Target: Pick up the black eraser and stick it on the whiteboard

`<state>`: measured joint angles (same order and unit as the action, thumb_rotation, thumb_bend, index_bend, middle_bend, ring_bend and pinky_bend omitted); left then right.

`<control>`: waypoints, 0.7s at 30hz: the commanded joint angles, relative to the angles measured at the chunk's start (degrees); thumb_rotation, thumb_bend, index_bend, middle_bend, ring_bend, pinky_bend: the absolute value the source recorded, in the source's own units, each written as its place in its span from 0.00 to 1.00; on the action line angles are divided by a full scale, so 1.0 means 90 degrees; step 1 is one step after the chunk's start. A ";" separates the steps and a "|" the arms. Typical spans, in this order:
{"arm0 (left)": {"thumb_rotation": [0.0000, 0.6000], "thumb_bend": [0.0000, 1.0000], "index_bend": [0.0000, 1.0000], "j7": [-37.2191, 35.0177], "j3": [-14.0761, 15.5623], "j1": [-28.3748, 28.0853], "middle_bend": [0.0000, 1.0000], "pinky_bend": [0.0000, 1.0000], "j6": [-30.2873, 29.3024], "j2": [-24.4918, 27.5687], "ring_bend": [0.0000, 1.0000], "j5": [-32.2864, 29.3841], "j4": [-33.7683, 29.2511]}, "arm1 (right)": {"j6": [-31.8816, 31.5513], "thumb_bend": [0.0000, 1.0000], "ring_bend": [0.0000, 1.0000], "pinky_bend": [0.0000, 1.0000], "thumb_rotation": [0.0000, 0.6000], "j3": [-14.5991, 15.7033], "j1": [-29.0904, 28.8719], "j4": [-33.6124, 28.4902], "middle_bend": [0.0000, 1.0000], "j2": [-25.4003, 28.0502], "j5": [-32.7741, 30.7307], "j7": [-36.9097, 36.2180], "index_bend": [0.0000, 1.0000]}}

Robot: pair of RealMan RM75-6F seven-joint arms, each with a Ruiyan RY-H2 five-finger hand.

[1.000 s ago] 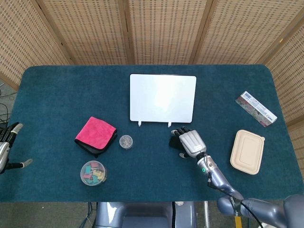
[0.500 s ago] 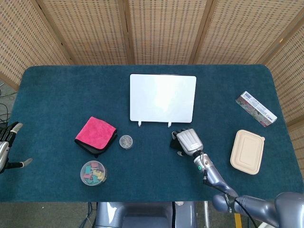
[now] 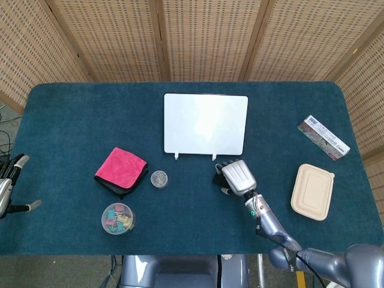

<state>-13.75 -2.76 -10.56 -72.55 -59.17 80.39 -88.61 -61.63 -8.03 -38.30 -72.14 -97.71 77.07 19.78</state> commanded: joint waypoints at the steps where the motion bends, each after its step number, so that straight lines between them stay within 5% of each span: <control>1: 1.00 0.00 0.00 -0.0011 -0.0006 -0.0002 0.00 0.00 0.0004 0.0002 0.00 -0.0010 0.0005 | -0.0506 0.31 0.55 0.56 1.00 -0.0036 -0.0066 0.0050 0.57 0.0116 0.0605 -0.0271 0.47; 10: 1.00 0.00 0.00 0.0058 -0.0006 -0.0031 0.00 0.00 0.0045 -0.0016 0.00 -0.0026 -0.0009 | -0.1091 0.31 0.57 0.56 1.00 -0.0572 -0.1252 0.2728 0.59 -0.0553 0.1716 -0.1644 0.50; 21: 1.00 0.00 0.00 0.0102 -0.0031 -0.0111 0.00 0.00 0.0263 -0.0062 0.00 -0.0196 0.0048 | -0.0819 0.31 0.57 0.56 1.00 -0.0563 -0.2099 0.4931 0.59 -0.1330 0.1723 -0.2135 0.50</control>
<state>-12.84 -3.02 -11.52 -70.22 -59.70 78.67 -88.21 -69.62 -12.92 -55.63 -29.69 -108.05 92.43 1.87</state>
